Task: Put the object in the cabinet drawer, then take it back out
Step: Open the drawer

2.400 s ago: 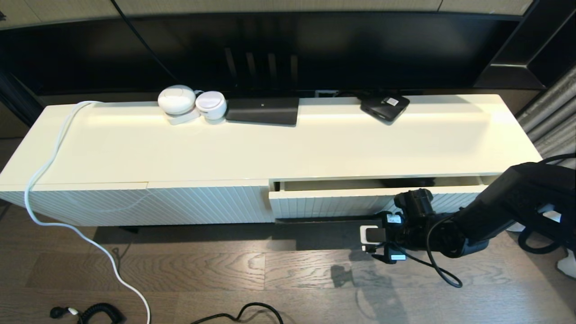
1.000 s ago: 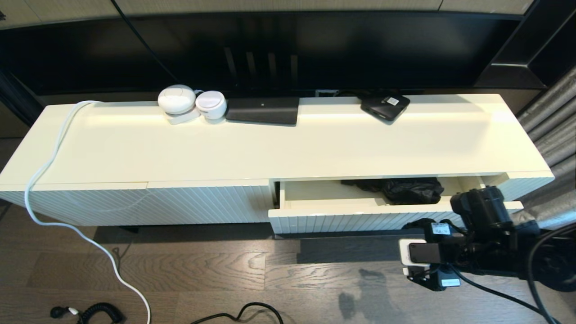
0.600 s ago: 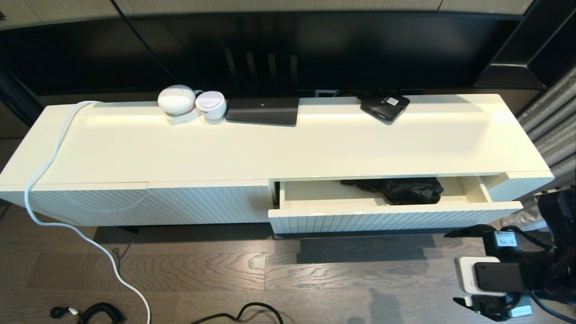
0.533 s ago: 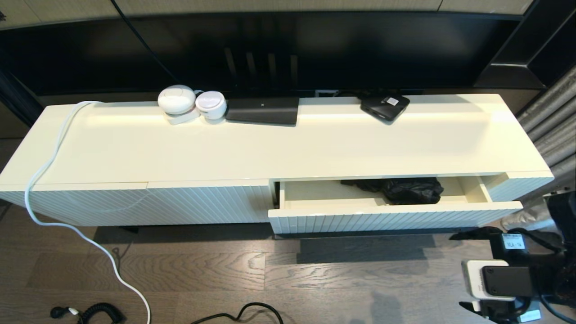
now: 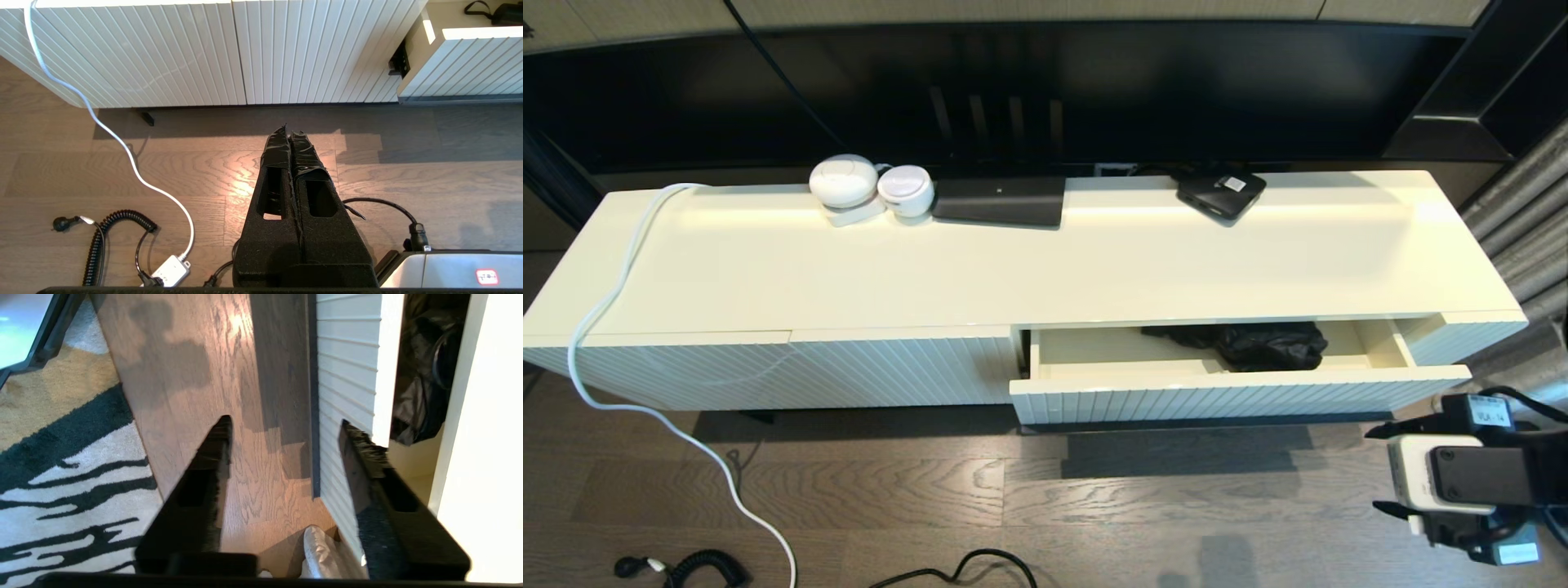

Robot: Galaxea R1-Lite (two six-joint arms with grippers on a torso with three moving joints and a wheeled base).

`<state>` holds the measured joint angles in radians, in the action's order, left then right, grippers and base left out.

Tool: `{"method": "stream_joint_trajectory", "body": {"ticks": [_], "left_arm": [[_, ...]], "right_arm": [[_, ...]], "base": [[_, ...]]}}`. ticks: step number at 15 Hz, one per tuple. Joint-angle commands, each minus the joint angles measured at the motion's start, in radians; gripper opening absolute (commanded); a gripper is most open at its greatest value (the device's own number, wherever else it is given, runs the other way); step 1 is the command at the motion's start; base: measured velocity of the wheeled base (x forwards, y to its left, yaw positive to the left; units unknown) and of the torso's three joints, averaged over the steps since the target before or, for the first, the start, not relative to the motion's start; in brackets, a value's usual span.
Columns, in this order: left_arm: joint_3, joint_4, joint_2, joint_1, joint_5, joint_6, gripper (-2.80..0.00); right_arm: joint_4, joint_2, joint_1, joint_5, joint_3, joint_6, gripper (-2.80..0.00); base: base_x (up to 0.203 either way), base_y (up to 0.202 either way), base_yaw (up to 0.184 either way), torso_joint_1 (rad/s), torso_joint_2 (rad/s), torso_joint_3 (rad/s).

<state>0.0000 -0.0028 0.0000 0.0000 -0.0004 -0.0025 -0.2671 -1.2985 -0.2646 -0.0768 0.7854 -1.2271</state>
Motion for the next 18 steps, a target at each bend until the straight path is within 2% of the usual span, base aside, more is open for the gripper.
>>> {"method": "stream_joint_trajectory", "body": {"ticks": [1, 3, 8, 14, 18], "left_arm": [[0.000, 0.000, 0.000, 0.000, 0.000, -0.001, -2.80], [0.000, 0.000, 0.000, 0.000, 0.000, -0.001, -2.80], [0.000, 0.000, 0.000, 0.000, 0.000, -0.001, -2.80], [0.001, 0.000, 0.000, 0.000, 0.000, -0.001, -2.80], [0.000, 0.000, 0.000, 0.000, 0.000, -0.001, -2.80]], "right_arm": [[-0.001, -0.114, -0.012, 0.000, 0.061, 0.005, -2.80], [0.003, -0.208, -0.036, 0.001, 0.134, 0.038, -2.80], [0.042, -0.474, -0.059, 0.019, 0.320, 0.057, -2.80], [0.046, -0.542, -0.027, 0.022, 0.489, 0.051, -2.80], [0.045, -0.533, -0.019, 0.022, 0.492, 0.029, -2.80]], "base": [[0.000, 0.000, 0.000, 0.000, 0.00, 0.000], [0.000, 0.000, 0.000, 0.000, 0.00, 0.000], [0.000, 0.000, 0.000, 0.000, 0.00, 0.000], [0.000, 0.000, 0.000, 0.000, 0.00, 0.000], [0.000, 0.000, 0.000, 0.000, 0.00, 0.000]]}}
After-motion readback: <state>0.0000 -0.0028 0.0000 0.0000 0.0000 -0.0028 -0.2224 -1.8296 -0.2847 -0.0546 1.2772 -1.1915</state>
